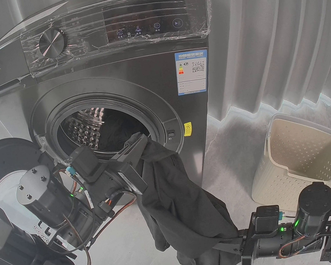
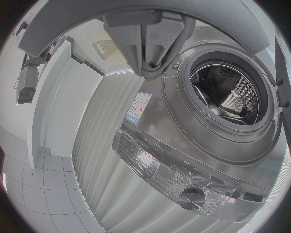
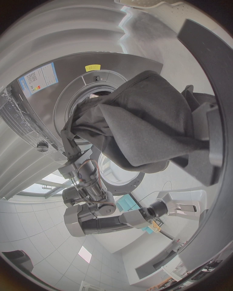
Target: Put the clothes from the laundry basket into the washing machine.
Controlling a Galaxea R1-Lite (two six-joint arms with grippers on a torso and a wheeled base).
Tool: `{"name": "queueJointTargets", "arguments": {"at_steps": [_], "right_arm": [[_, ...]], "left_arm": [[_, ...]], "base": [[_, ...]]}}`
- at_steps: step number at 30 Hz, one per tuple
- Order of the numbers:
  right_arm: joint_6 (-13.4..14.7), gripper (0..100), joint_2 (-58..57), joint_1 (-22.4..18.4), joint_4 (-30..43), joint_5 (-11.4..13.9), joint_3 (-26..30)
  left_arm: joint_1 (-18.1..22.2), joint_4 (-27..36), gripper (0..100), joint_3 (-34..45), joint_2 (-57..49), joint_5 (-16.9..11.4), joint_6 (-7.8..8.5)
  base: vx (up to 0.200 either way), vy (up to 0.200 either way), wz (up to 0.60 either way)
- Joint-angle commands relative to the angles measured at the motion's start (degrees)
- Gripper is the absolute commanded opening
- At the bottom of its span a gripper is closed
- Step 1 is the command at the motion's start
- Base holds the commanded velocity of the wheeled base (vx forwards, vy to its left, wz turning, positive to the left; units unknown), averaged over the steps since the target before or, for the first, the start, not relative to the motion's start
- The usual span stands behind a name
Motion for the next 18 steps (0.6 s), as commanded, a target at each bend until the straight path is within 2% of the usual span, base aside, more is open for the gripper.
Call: {"name": "queueJointTargets", "arguments": {"at_steps": [1, 2, 3, 6, 9, 14, 18], "right_arm": [[0.08, 0, -1.17, 0.40, 0.04, 1.17, 0.77], [0.08, 0, -1.17, 0.40, 0.04, 1.35, 0.77], [-0.01, 0, -1.35, 0.40, 0.04, 2.93, 2.00], [-0.09, 0, -1.17, 0.84, 0.04, 5.30, 4.55], [-0.01, 0, -1.26, 1.98, -0.05, 6.89, 6.66], [-0.01, 0, -1.44, 2.51, -0.14, 7.41, 6.57], [-0.01, 0, -2.40, 2.07, -0.14, 7.50, 3.76]], "left_arm": [[0.31, -0.03, 0, -0.18, 0.26, 0.00, 0.23], [0.31, -0.03, 0, -0.18, 0.26, 0.00, 0.23], [0.49, -0.03, 0, -0.36, 0.35, 0.00, 0.15], [1.10, -0.03, 0, -0.80, 0.61, 0.00, 0.32], [1.19, -0.03, 0, -0.80, 1.40, 0.09, 0.32], [1.19, -0.12, 0, -0.80, 2.37, 0.09, 0.41], [1.10, -0.12, 0, 0.17, 2.37, 0.00, 0.32]], "base": [[0.000, 0.000, 0.00], [0.000, 0.000, 0.00], [0.000, 0.000, 0.00], [0.000, 0.000, 0.00], [0.000, 0.000, 0.00], [0.000, 0.000, 0.00], [0.000, 0.000, 0.00]]}}
